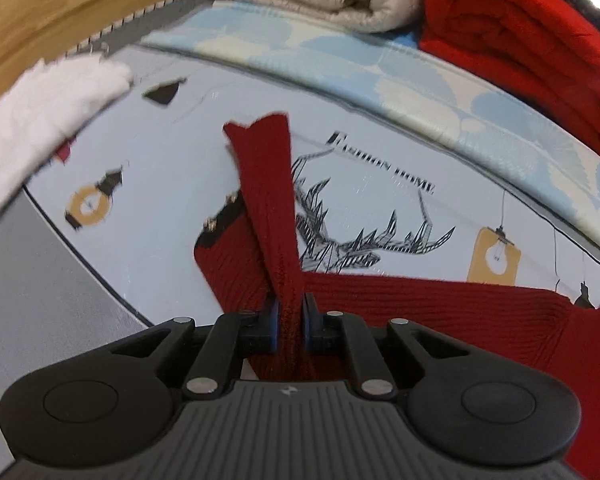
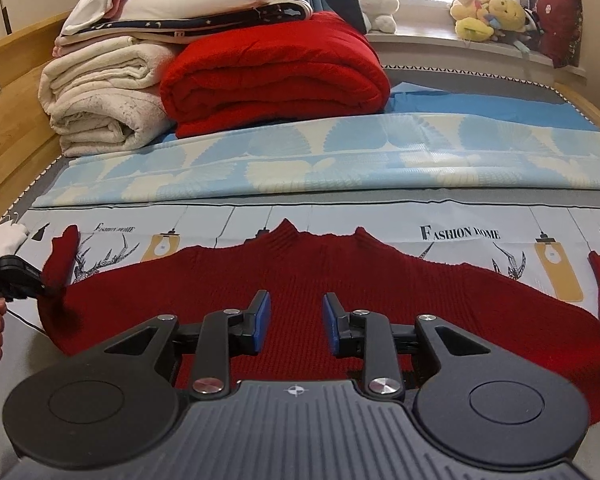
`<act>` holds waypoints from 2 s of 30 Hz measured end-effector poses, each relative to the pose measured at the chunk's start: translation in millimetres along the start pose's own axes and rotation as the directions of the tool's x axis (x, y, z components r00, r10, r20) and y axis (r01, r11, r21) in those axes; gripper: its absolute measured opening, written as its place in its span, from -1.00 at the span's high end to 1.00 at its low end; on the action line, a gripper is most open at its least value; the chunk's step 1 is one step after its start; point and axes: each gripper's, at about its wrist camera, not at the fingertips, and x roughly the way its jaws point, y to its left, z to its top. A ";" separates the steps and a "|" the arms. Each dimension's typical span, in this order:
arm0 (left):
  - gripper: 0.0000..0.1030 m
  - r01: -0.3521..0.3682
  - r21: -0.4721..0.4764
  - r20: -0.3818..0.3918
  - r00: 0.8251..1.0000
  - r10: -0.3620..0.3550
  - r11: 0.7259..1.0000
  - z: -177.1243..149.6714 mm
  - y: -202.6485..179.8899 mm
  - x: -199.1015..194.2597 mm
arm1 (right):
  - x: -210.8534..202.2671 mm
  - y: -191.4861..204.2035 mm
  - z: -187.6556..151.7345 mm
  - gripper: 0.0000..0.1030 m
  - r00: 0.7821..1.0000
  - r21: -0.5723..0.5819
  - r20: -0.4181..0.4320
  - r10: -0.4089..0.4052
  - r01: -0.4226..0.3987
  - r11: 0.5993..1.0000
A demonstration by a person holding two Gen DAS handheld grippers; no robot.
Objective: Fold small clothes
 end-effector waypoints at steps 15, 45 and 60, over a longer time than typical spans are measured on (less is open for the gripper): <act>0.77 0.446 0.590 -0.078 0.861 -0.502 0.673 -68.7 -149.4 -135.6 | 10.9 5.0 0.8 0.41 1.000 0.014 -0.007 -0.030 0.030 0.999; 0.26 0.325 0.355 -0.077 0.945 -0.319 0.876 -14.4 -116.0 -102.6 | 86.4 -73.9 -52.5 -0.16 0.911 0.500 -0.401 -0.098 0.307 0.809; 0.26 0.329 0.455 -0.074 0.940 -0.333 0.828 -27.3 -157.0 -104.7 | 96.3 -50.0 -56.5 0.85 0.918 0.340 -0.366 -0.149 0.281 0.897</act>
